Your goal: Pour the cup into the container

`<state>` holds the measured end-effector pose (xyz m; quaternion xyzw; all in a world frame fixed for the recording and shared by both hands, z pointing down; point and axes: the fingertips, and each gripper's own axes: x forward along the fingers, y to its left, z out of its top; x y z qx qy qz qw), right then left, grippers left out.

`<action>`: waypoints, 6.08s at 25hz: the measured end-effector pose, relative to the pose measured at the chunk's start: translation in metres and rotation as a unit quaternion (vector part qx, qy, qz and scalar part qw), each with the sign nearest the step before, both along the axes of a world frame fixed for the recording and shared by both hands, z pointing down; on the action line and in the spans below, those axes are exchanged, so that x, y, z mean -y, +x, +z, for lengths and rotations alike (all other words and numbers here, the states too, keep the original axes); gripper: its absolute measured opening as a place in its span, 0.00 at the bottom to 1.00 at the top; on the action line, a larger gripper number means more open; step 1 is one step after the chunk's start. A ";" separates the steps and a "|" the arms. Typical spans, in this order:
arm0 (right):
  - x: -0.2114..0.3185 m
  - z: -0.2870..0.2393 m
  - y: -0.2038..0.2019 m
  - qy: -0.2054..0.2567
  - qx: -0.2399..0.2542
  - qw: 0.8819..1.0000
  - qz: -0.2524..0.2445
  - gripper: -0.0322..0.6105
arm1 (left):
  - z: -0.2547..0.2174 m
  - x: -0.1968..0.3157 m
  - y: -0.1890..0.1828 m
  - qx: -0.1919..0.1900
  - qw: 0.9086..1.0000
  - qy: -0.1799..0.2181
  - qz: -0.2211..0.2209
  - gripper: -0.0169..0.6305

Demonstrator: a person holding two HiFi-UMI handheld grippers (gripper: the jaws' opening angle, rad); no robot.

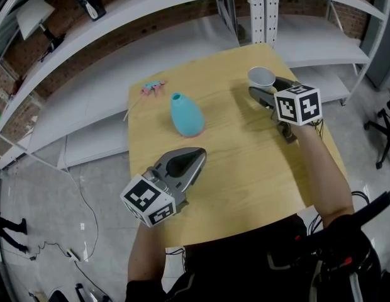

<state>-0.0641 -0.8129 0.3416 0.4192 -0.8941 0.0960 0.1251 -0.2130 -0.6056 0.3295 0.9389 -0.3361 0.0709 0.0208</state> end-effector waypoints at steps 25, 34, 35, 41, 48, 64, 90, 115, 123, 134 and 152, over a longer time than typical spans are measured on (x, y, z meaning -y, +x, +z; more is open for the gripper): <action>-0.123 0.002 0.029 0.007 0.004 1.000 -0.014 0.05 | 0.000 -0.019 -0.022 -0.005 0.994 -0.006 -0.112 0.03; -0.239 0.004 0.047 0.015 -0.006 0.999 -0.051 0.05 | -0.001 -0.125 0.012 -0.032 0.987 -0.009 -0.155 0.03; -0.255 0.005 0.050 0.024 -0.010 0.998 -0.049 0.05 | -0.001 -0.141 0.018 -0.038 0.987 -0.006 -0.158 0.03; -0.361 0.000 0.072 0.043 0.018 0.997 -0.054 0.05 | -0.003 -0.241 0.054 -0.015 0.984 0.029 -0.178 0.03; -0.507 0.005 0.110 0.058 0.035 0.996 -0.054 0.05 | 0.005 -0.377 0.101 -0.029 0.982 0.029 -0.186 0.03; -0.785 -0.018 0.169 0.097 0.043 0.993 -0.052 0.05 | -0.006 -0.638 0.172 -0.042 0.982 0.040 -0.181 0.03; -1.249 -0.010 0.270 0.097 0.049 0.991 -0.083 0.05 | 0.004 -1.113 0.288 -0.035 0.977 0.029 -0.209 0.03; -1.564 0.001 0.385 0.084 0.044 0.994 -0.063 0.05 | 0.018 -1.423 0.409 -0.037 0.983 0.017 -0.177 0.03; -1.580 -0.010 0.384 0.092 0.055 0.993 -0.054 0.05 | 0.014 -1.440 0.394 -0.040 0.981 0.024 -0.191 0.03; -1.577 -0.011 0.390 0.093 0.060 0.992 -0.054 0.05 | 0.018 -1.435 0.389 -0.038 0.979 0.019 -0.198 0.03; -1.561 -0.005 0.391 0.090 0.063 0.993 -0.049 0.05 | 0.022 -1.417 0.385 -0.041 0.979 0.014 -0.197 0.03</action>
